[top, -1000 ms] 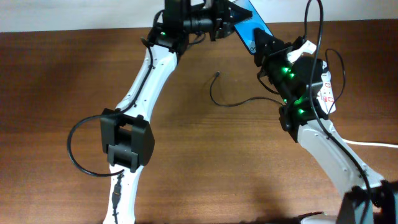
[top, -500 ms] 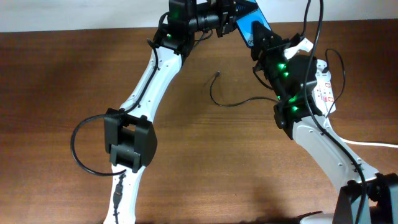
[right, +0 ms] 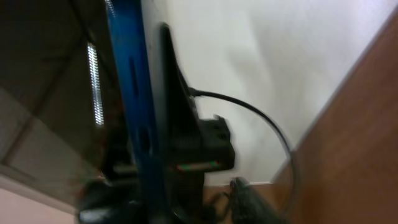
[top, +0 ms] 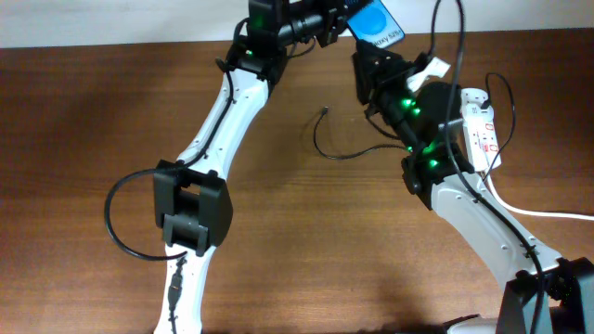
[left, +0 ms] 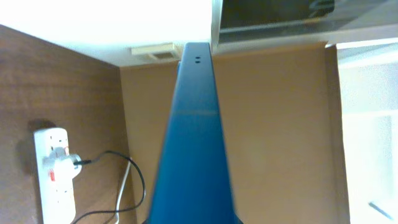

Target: Plug charger to phone and switch on socket

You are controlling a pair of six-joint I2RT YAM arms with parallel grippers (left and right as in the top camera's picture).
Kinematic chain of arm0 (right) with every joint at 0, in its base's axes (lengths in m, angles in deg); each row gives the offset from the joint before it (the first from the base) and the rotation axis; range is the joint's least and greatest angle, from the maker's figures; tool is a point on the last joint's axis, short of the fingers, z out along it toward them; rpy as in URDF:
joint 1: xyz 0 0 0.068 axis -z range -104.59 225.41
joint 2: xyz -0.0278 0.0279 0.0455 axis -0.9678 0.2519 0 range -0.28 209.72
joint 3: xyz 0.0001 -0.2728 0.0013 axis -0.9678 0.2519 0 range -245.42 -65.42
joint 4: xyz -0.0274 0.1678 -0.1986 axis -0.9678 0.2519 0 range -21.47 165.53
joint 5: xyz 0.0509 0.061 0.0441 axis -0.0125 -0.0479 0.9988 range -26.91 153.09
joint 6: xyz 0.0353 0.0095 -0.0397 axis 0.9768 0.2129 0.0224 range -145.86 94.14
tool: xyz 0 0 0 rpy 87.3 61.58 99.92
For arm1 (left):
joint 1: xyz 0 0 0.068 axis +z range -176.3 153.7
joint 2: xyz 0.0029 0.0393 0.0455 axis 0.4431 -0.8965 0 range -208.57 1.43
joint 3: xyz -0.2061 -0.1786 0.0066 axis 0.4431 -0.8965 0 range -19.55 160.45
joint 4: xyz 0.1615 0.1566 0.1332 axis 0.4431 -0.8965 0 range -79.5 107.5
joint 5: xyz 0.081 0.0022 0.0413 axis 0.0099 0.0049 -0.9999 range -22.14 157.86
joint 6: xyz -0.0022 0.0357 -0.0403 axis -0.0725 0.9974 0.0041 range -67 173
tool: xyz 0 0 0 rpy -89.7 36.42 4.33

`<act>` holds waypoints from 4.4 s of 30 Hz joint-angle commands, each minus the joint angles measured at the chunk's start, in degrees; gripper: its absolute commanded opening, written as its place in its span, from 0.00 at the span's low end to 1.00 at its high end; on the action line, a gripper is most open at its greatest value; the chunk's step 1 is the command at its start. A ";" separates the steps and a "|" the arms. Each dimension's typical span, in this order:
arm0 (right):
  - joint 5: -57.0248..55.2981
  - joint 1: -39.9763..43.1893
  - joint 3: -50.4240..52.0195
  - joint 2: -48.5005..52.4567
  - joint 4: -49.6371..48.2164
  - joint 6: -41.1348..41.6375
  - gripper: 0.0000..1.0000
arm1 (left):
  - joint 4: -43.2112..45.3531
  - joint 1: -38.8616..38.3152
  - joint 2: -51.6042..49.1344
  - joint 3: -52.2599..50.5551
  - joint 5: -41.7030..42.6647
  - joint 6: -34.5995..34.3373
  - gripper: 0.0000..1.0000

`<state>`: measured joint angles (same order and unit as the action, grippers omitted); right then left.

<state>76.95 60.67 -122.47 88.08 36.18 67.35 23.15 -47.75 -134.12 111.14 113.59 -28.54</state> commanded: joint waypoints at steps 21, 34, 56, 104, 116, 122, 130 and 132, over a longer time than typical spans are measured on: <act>15.76 10.64 -11.43 5.77 46.95 -49.94 0.45 | -41.86 18.25 0.66 1.46 38.58 45.64 0.00; 16.28 1.62 -37.81 43.82 47.56 -40.22 0.41 | -44.35 19.26 0.66 1.36 38.49 48.43 0.00; 17.07 1.68 -37.79 47.71 45.62 -48.63 0.04 | -46.66 19.21 0.66 1.36 37.40 48.41 0.00; 48.24 8.63 0.17 -6.08 31.10 -51.17 0.04 | -16.52 10.51 0.66 1.36 35.06 20.17 0.00; 44.52 6.01 0.17 -4.94 27.52 -50.21 0.04 | -16.59 10.29 0.66 1.36 36.81 20.28 0.00; 44.61 6.01 0.17 -4.94 25.46 -49.18 0.04 | -16.57 9.22 0.66 1.36 37.03 20.31 0.00; 43.58 6.01 0.17 -4.94 23.74 -45.05 0.04 | -16.61 7.08 0.66 1.36 36.59 20.72 0.00; 43.30 6.01 0.17 -4.94 21.79 -43.21 0.04 | -16.59 6.97 0.66 1.36 35.80 20.70 0.00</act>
<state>121.28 67.10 -121.84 82.85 59.87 21.10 6.21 -40.63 -134.36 111.69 149.31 -7.73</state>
